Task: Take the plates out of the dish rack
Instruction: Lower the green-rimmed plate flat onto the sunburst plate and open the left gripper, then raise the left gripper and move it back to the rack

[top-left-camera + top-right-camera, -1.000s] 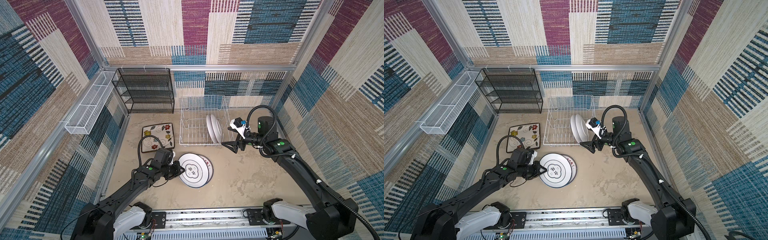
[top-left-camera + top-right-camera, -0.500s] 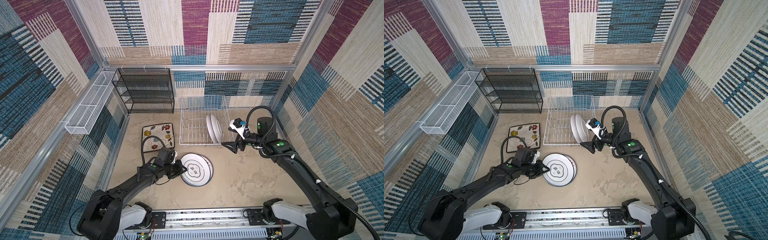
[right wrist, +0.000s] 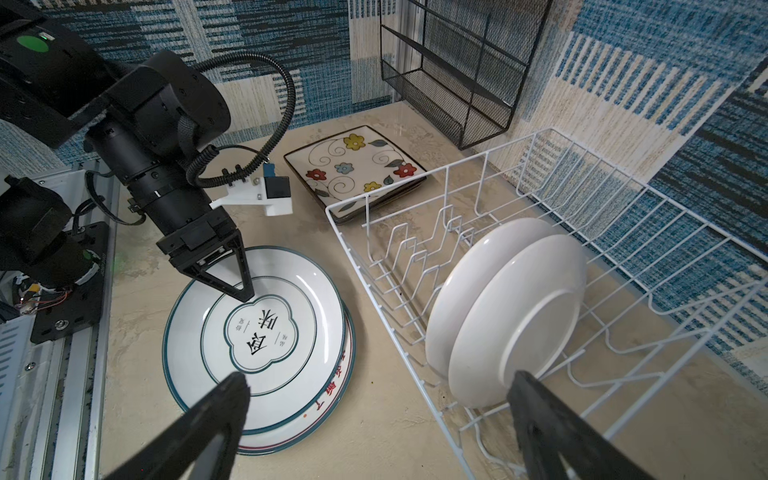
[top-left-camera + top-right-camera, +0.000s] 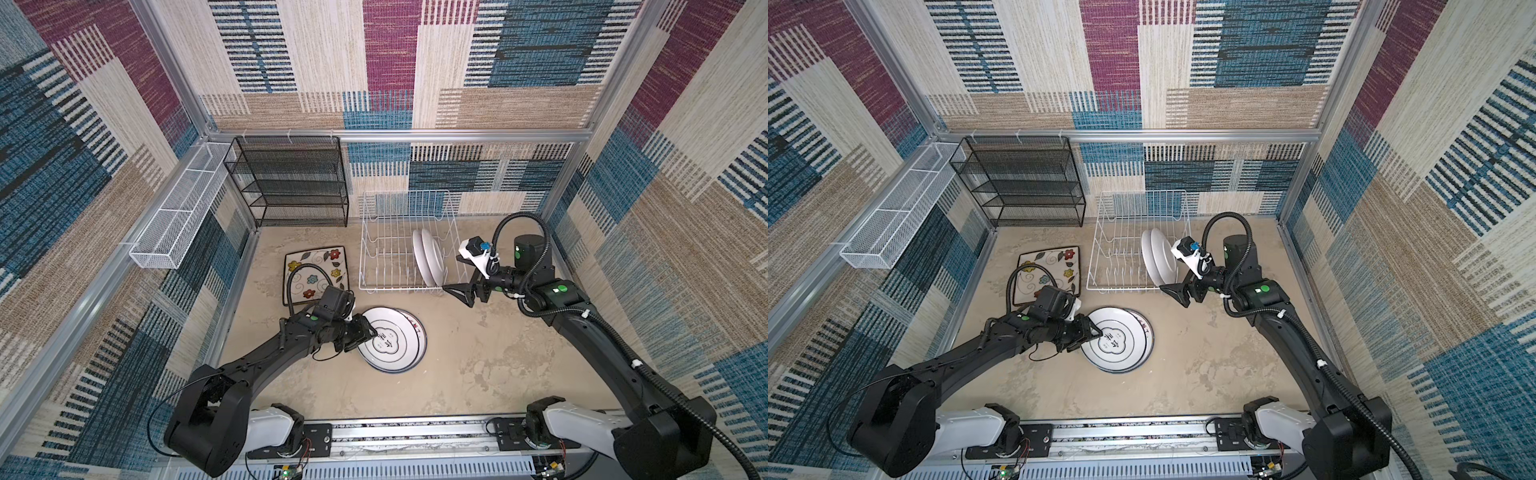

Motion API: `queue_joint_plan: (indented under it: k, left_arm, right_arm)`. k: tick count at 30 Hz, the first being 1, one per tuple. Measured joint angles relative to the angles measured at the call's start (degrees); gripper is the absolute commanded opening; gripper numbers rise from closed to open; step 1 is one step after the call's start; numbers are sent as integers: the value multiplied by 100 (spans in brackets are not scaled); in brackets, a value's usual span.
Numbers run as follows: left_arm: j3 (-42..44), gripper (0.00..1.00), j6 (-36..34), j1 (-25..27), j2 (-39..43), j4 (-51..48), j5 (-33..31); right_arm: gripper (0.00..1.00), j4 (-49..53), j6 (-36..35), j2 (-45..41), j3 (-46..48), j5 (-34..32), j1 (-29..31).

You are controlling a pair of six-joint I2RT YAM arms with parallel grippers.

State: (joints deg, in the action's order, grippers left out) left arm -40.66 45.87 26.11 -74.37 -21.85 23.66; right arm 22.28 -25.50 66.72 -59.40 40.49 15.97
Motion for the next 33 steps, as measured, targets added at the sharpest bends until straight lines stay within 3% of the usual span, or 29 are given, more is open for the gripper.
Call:
queue_joint_plan:
  k: [5,33]
  left_arm:
    - [-138,68,-105,0,-118,-280,-140]
    - [-817,76,-306,131,-848,-728,-389]
  right_arm:
    - [99,-11,22,11,-2,-59,2]
    - [99,-15,129,199,-55,-170,13]
